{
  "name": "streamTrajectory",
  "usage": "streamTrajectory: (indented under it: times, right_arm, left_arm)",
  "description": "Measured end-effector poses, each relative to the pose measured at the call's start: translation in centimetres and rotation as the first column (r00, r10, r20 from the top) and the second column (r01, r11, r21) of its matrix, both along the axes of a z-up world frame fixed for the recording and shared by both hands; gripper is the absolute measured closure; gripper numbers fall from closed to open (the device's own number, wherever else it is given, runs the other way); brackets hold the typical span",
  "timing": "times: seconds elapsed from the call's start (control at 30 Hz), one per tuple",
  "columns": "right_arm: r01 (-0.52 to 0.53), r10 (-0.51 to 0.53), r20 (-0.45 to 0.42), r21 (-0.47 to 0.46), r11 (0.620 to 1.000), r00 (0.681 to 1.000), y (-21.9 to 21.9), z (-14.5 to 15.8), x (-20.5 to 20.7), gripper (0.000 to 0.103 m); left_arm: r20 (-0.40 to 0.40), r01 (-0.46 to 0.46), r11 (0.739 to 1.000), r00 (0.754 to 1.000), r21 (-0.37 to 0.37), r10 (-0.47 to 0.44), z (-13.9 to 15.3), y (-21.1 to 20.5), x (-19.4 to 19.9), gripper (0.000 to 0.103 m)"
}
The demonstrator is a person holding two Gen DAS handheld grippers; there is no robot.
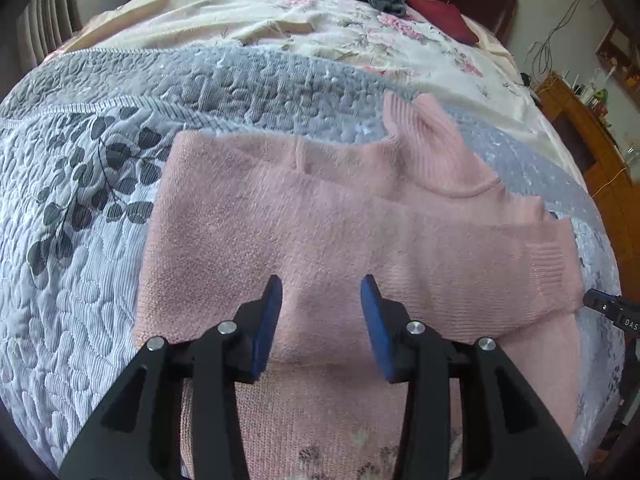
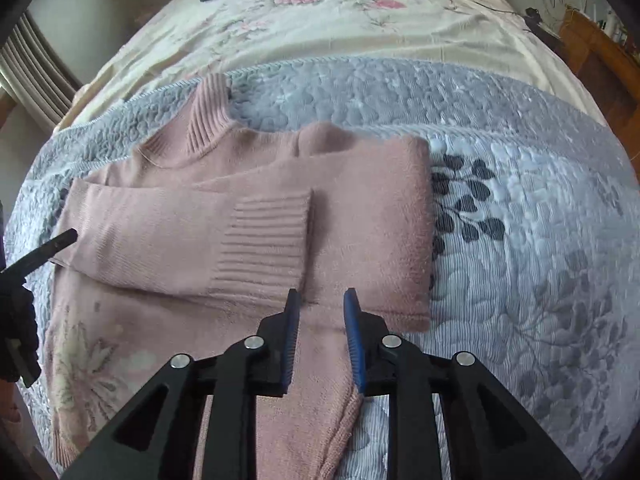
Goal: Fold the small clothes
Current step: 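Grasp the turtleneck collar with the right gripper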
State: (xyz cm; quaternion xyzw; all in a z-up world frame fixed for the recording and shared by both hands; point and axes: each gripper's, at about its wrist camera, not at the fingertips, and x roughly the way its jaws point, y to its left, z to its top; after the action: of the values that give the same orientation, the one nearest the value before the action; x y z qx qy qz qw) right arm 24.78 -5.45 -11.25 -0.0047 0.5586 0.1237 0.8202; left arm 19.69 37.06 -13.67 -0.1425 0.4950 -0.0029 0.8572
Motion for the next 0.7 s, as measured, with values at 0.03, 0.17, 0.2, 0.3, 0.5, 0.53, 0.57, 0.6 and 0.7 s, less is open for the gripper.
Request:
streamTrajectory:
  times: [0.03, 0.17, 0.2, 0.3, 0.5, 0.53, 0.57, 0.6, 0.7]
  right_arm:
    - [-0.011, 0.011, 0.009, 0.030, 0.999, 1.000, 0.5, 0.4, 0.4, 0.079]
    - [-0.044, 0.045, -0.016, 0.087, 0.995, 0.999, 3.2, -0.4, 2.3, 0.079]
    - [-0.044, 0.046, -0.025, 0.079, 0.996, 0.999, 3.7, -0.9, 2.6, 0.079]
    - [-0.028, 0.031, -0.056, 0.056, 0.998, 0.998, 3.7, -2.8, 3.2, 0.079]
    - [-0.006, 0.012, -0.094, 0.065, 0.998, 0.995, 1.3, -5.8, 2.9, 0.079]
    - [-0.005, 0.013, -0.098, 0.080, 0.997, 0.995, 1.1, -5.7, 2.9, 0.079]
    - [-0.009, 0.017, -0.100, 0.082, 0.997, 0.995, 1.1, -5.5, 3.0, 0.079]
    - [-0.019, 0.026, -0.097, 0.071, 0.997, 0.995, 1.2, -5.1, 3.0, 0.080]
    - [-0.052, 0.054, -0.032, 0.038, 0.998, 0.998, 1.8, -2.8, 3.4, 0.075]
  left_arm:
    - [0.012, 0.008, 1.000, 1.000, 0.006, -0.008, 0.5, -0.6, 0.1, 0.058]
    - [0.005, 0.067, 0.997, 0.998, 0.028, -0.067, 0.4, -3.2, 1.0, 0.056]
    - [-0.007, 0.080, 0.996, 0.997, 0.047, -0.079, 0.0, -3.6, 1.2, 0.056]
    - [-0.045, 0.088, 0.993, 0.995, 0.076, -0.085, -1.7, -3.6, 1.4, 0.056]
    - [-0.025, 0.111, 0.991, 0.994, 0.070, -0.109, -2.9, -2.8, 1.0, 0.056]
    - [-0.025, 0.118, 0.990, 0.993, 0.079, -0.117, -2.9, -2.9, 1.0, 0.056]
    - [-0.029, 0.125, 0.988, 0.992, 0.088, -0.123, -2.9, -3.0, 1.0, 0.056]
    - [-0.035, 0.131, 0.987, 0.991, 0.094, -0.128, -2.7, -3.1, 1.1, 0.056]
    - [-0.024, 0.135, 0.987, 0.991, 0.086, -0.133, -1.2, -3.0, 1.8, 0.055]
